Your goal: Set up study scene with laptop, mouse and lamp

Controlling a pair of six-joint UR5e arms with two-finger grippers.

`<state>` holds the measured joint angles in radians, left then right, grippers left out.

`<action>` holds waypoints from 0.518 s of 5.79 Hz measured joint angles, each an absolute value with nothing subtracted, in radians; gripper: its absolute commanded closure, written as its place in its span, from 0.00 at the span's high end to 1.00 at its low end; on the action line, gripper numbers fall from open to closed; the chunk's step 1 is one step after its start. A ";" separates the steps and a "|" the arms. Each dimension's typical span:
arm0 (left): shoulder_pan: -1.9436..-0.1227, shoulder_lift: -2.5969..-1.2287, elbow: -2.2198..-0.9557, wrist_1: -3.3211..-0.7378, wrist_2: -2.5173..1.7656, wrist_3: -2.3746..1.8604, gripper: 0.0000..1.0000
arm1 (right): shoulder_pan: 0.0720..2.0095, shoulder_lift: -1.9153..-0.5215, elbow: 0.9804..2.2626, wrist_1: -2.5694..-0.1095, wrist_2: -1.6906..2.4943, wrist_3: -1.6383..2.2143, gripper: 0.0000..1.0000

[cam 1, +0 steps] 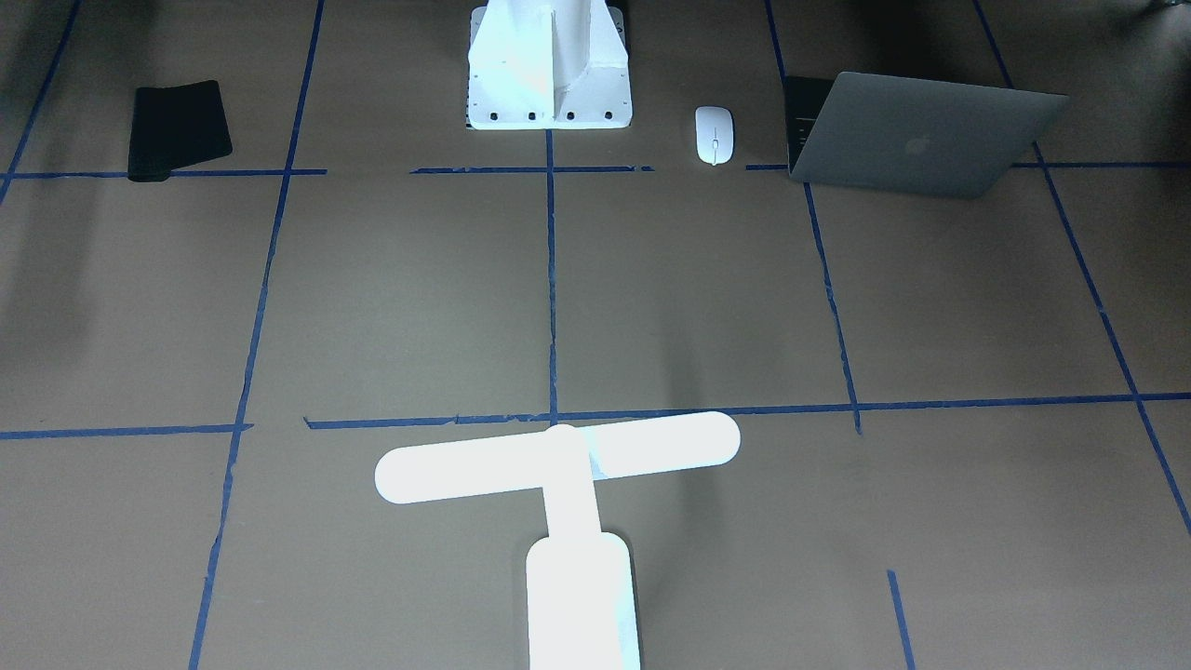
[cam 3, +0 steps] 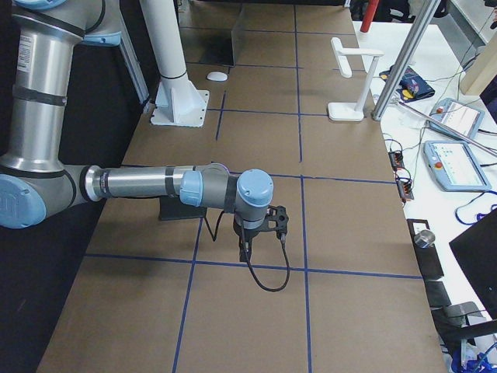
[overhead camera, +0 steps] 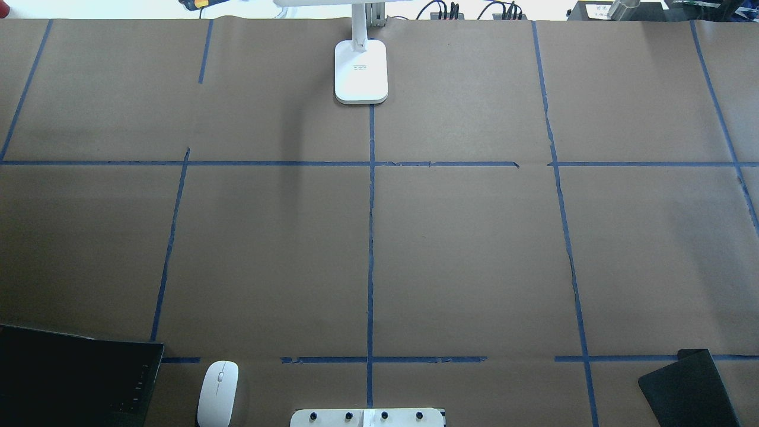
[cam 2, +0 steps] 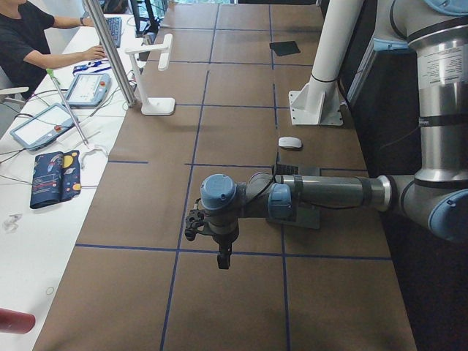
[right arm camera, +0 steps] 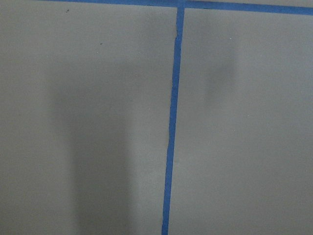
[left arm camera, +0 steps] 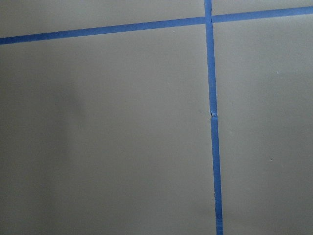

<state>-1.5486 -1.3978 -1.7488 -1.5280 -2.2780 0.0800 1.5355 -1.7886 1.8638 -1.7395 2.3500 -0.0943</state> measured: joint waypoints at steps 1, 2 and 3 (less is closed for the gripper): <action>-1.548 -1.398 -1.751 -1.528 -2.278 0.080 1.00 | 1.535 -1.789 1.864 -1.740 2.350 -0.094 1.00; -1.548 -1.398 -1.748 -1.528 -2.277 0.081 1.00 | 1.535 -1.789 1.864 -1.740 2.350 -0.094 1.00; -1.548 -1.398 -1.743 -1.529 -2.276 0.082 1.00 | 1.535 -1.789 1.864 -1.740 2.351 -0.095 1.00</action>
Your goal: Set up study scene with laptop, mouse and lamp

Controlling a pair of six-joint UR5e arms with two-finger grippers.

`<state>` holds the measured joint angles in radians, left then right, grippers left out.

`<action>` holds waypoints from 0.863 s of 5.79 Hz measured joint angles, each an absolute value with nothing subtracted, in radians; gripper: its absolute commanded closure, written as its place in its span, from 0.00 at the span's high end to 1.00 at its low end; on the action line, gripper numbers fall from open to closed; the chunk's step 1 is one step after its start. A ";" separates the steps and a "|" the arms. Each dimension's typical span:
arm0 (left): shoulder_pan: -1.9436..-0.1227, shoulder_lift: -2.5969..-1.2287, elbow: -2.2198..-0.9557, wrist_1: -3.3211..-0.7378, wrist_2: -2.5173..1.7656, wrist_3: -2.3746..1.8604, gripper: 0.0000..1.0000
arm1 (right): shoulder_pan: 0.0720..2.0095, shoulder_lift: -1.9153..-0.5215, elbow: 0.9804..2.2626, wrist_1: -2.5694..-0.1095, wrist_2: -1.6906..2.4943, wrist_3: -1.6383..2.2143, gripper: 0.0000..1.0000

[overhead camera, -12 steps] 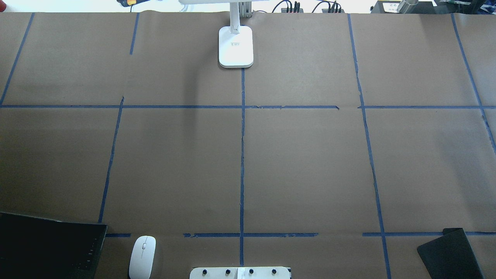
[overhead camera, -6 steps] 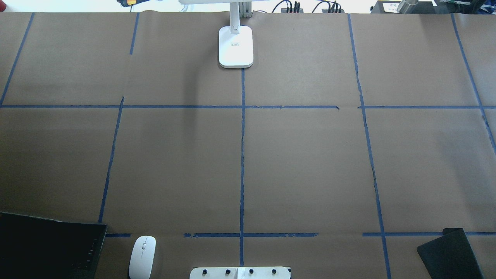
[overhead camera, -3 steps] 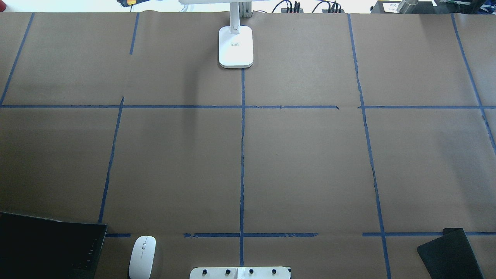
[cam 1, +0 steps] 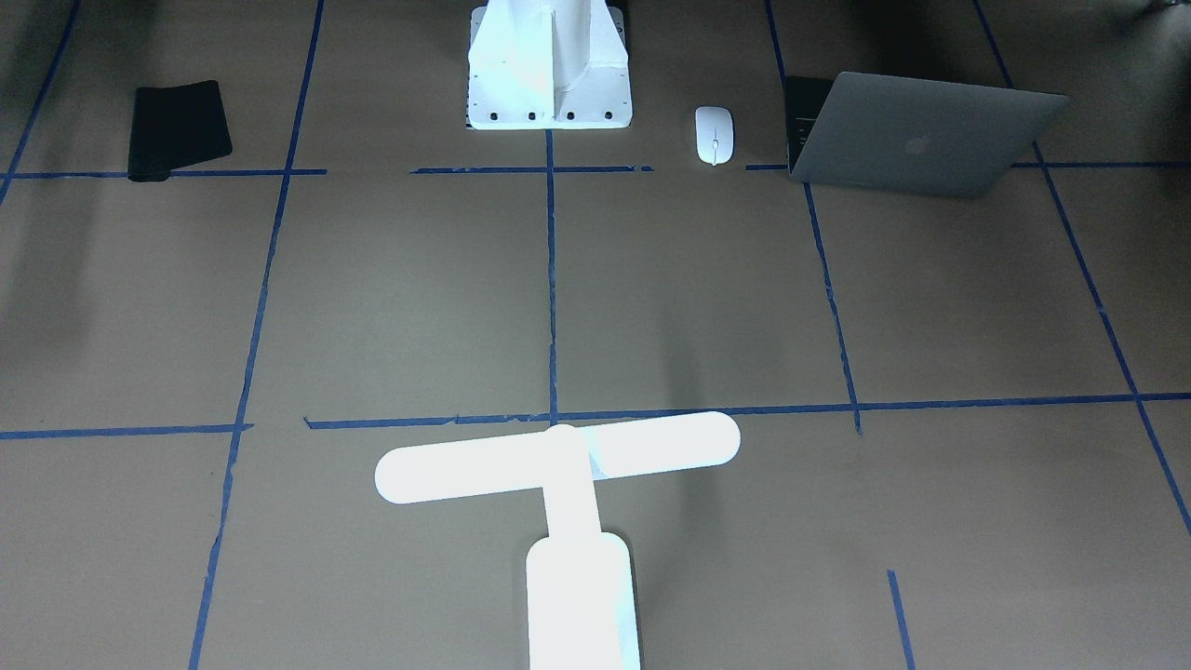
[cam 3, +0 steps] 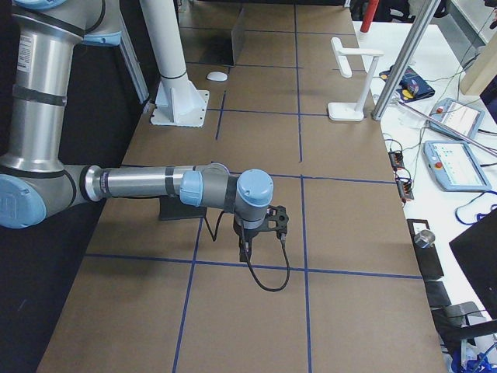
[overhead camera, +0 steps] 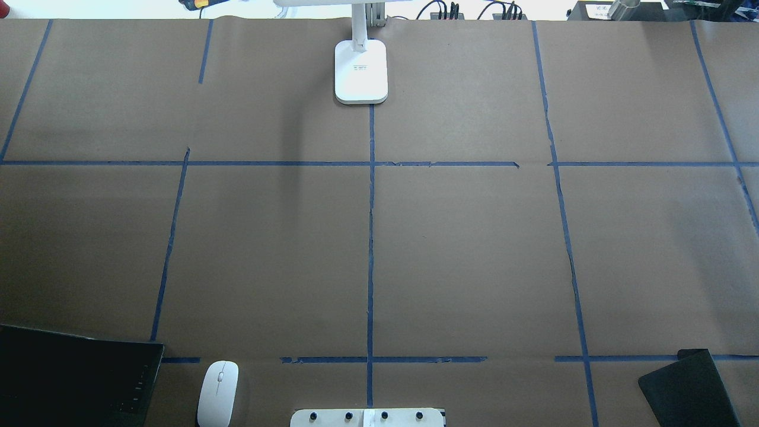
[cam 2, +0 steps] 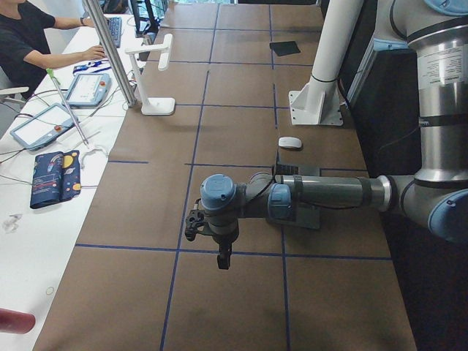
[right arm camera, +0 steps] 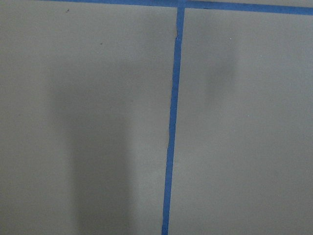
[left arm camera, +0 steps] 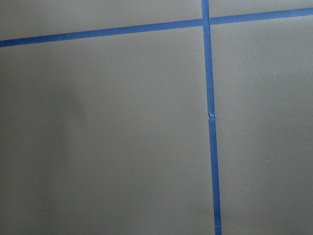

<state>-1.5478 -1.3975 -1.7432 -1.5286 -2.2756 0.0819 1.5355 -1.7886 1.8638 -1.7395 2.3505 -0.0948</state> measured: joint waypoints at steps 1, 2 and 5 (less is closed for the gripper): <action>-1.548 -1.398 -1.746 -1.528 -2.275 0.080 1.00 | 1.535 -1.789 1.864 -1.740 2.351 -0.095 1.00; -1.548 -1.398 -1.752 -1.529 -2.278 0.079 1.00 | 1.535 -1.789 1.864 -1.740 2.354 -0.094 1.00; -1.542 -1.372 -1.803 -1.581 -2.315 0.067 1.00 | 1.535 -1.788 1.868 -1.739 2.362 -0.092 1.00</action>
